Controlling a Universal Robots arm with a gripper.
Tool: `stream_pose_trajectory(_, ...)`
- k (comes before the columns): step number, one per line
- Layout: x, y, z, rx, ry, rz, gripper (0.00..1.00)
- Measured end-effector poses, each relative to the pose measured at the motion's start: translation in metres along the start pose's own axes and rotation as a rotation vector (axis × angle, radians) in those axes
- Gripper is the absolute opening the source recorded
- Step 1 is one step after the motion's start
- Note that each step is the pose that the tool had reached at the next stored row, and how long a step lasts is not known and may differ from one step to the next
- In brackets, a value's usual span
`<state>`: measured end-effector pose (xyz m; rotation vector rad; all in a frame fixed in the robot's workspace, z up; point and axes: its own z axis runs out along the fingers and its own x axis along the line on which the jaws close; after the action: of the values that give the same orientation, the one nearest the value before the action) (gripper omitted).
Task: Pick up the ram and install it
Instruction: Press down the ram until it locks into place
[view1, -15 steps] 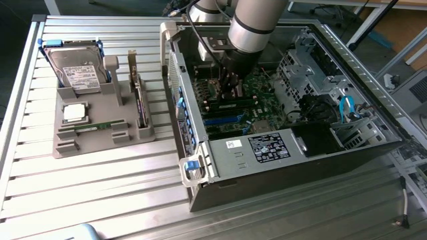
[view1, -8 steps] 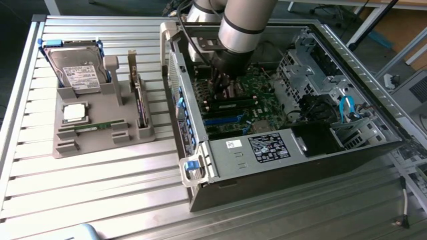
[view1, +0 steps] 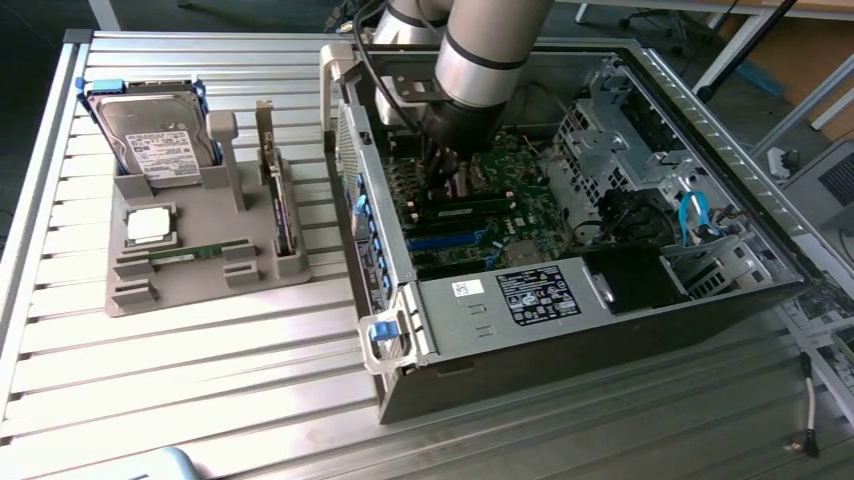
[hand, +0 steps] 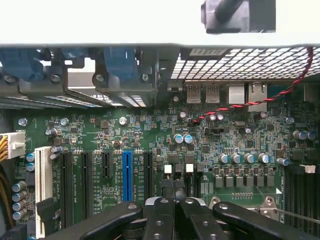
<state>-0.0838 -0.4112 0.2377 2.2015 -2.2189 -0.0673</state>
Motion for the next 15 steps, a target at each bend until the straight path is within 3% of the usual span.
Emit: stream_pose_trajectory(15,0.0001,0.0001,0.0044,-0.0002,0.0009,0.000,0.10)
